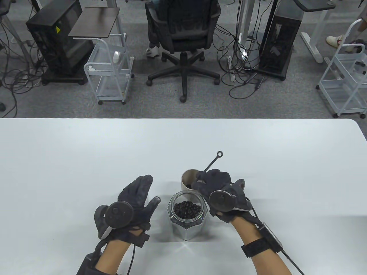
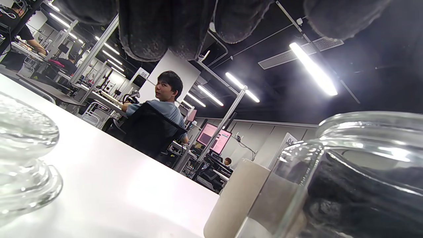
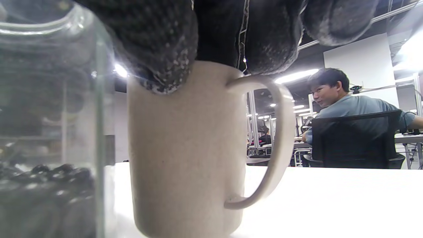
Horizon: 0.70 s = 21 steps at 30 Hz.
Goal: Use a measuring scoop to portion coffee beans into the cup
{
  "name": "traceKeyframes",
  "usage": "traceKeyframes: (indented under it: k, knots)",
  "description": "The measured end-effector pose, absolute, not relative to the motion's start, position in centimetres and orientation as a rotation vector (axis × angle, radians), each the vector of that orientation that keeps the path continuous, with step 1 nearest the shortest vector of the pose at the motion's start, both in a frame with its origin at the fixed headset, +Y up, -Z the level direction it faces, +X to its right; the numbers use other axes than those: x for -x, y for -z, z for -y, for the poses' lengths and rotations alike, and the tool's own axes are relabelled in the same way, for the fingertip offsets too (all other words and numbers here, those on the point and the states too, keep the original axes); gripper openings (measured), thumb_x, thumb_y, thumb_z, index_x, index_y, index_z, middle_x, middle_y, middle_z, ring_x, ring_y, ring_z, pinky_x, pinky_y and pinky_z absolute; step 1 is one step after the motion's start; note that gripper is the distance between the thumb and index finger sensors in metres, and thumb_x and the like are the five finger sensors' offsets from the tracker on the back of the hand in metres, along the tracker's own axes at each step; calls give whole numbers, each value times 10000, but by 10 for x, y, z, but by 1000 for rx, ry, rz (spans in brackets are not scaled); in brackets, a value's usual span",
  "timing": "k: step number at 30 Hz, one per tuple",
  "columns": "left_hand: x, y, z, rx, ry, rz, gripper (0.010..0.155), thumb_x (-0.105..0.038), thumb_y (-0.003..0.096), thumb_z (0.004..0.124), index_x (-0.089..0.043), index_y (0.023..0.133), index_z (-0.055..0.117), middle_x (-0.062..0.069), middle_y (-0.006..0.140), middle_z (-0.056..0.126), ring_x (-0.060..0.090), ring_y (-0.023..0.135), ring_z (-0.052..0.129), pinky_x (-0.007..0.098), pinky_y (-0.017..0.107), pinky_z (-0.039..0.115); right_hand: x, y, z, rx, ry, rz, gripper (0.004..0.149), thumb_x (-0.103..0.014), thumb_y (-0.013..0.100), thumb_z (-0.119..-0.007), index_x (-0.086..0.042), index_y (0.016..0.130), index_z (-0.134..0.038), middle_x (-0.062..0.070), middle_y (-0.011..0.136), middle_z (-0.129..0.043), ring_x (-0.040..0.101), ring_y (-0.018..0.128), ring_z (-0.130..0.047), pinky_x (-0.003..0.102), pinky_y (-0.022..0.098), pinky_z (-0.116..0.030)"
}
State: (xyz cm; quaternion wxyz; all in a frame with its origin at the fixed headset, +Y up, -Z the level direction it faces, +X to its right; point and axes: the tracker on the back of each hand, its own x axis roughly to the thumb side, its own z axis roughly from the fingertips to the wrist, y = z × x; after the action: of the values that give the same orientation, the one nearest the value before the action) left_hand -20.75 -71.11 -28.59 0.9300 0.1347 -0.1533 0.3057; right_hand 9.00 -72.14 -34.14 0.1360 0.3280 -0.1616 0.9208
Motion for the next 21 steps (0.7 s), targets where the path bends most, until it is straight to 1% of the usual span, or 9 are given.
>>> traceKeyframes:
  k: [6, 13, 18, 21]
  knots:
    - [207, 286, 712, -280, -627, 319, 783, -664, 476, 613, -217, 1110, 513, 155, 1135, 591, 494, 1006, 672, 705, 688, 494, -86, 342, 726, -955, -2699, 420, 375, -213, 423, -884, -247, 795, -916, 136, 991, -735, 507, 805, -736, 660, 556, -600]
    - [206, 286, 713, -274, -624, 320, 784, -664, 475, 614, -217, 1110, 513, 157, 1133, 593, 494, 1004, 675, 706, 687, 494, -87, 341, 726, -948, -2703, 405, 406, -191, 426, -879, -251, 827, -895, 141, 1007, -716, 513, 813, -732, 661, 555, -603]
    - [207, 286, 713, -277, -628, 320, 782, -664, 476, 614, -217, 1110, 514, 155, 1134, 593, 493, 1005, 675, 705, 688, 494, -93, 339, 721, -910, -2705, 429, 447, -180, 426, -876, -228, 870, -856, 145, 1021, -699, 520, 823, -738, 663, 554, -609]
    - [207, 286, 713, -278, -628, 320, 782, -664, 475, 614, -216, 1109, 516, 154, 1133, 593, 493, 1004, 675, 705, 687, 495, -103, 336, 713, -844, -2702, 475, 461, -170, 428, -872, -210, 886, -840, 151, 1025, -691, 525, 835, -744, 665, 552, -618]
